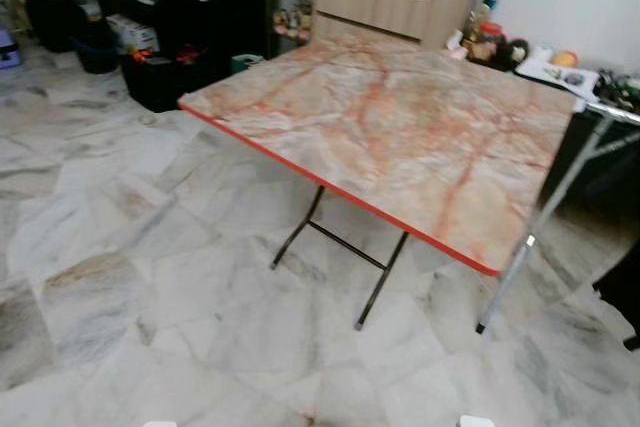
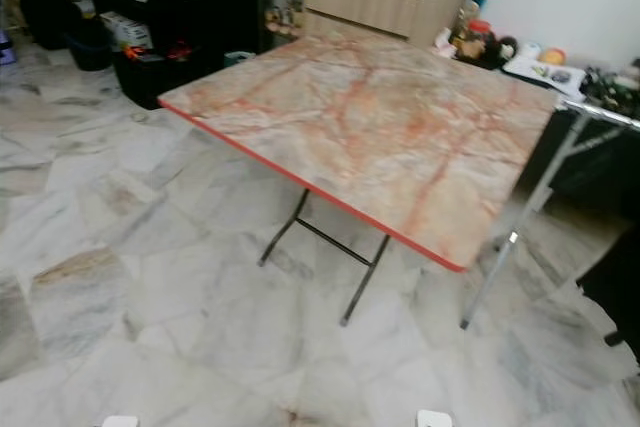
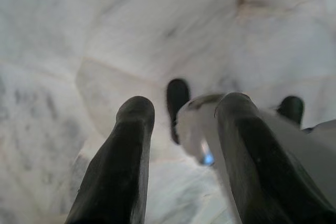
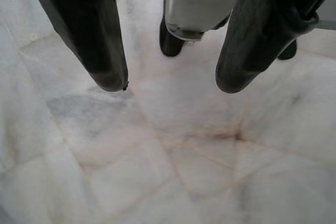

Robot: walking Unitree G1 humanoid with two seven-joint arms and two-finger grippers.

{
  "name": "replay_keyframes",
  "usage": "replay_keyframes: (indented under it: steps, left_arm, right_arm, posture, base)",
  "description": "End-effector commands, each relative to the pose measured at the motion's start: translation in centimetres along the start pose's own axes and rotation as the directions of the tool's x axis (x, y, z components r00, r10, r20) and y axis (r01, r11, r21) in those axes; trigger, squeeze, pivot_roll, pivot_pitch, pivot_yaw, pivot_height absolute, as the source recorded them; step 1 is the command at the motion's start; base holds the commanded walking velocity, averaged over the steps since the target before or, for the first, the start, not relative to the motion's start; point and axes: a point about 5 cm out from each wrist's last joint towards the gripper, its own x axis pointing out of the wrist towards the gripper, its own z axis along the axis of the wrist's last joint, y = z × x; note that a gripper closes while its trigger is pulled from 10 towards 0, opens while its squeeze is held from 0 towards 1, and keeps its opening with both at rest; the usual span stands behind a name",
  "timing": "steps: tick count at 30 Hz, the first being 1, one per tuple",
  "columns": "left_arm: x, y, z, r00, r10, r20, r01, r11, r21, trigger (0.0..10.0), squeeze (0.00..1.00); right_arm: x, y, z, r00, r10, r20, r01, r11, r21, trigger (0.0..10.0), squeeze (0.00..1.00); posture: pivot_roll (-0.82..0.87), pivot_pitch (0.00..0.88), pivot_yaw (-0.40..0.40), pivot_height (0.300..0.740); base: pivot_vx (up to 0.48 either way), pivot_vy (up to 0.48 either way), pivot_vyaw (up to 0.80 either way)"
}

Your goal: Hang hanger

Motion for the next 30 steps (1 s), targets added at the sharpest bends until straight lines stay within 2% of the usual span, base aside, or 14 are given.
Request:
replay_keyframes:
  steps: [1,5,13,22,25,30]
  left_arm:
    - [-1.0,3.4,-0.9,0.992,0.123,0.033,-0.122,0.992,-0.019,10.0,0.00]
    - [-0.9,3.3,-0.8,0.993,0.117,0.035,-0.116,0.993,-0.023,10.0,0.00]
    - [-0.9,3.3,-0.8,0.994,0.107,0.033,-0.106,0.994,-0.034,10.0,0.00]
    - [-1.2,3.9,-1.3,0.994,0.106,0.021,-0.105,0.993,-0.044,10.0,0.00]
    - [-1.4,4.4,-1.7,0.994,0.112,0.011,-0.111,0.993,-0.046,10.0,0.00]
    - [-1.4,4.4,-1.7,0.994,0.112,0.011,-0.111,0.993,-0.046,10.0,0.00]
  right_arm:
    - [-2.6,-9.1,-3.5,0.950,-0.306,-0.061,0.308,0.894,0.326,10.0,0.00]
    - [-2.7,-9.1,-3.6,0.963,-0.270,-0.026,0.266,0.922,0.280,10.0,0.00]
    - [-2.5,-8.5,-3.1,0.972,-0.233,0.025,0.213,0.924,0.316,10.0,0.00]
    - [-2.2,-7.9,-2.1,0.975,-0.210,0.072,0.178,0.935,0.308,10.0,0.00]
    - [-2.2,-8.1,-2.1,0.973,-0.222,0.060,0.196,0.939,0.283,10.0,0.00]
    - [-2.2,-8.1,-2.1,0.973,-0.222,0.060,0.196,0.939,0.283,10.0,0.00]
  posture:
    - [0.08,0.001,0.085,0.740]
    - [0.08,0.001,0.085,0.740]
    - [0.06,0.008,0.085,0.740]
    - [0.06,0.013,0.084,0.740]
    - [0.06,0.013,0.084,0.740]
    - [0.06,0.013,0.084,0.740]
  base:
    - [0.000,-0.326,0.00]
    - [0.000,-0.323,0.00]
    - [0.000,-0.316,0.00]
    - [0.000,-0.324,0.00]
    - [0.000,-0.381,0.00]
    - [0.000,-0.382,0.00]
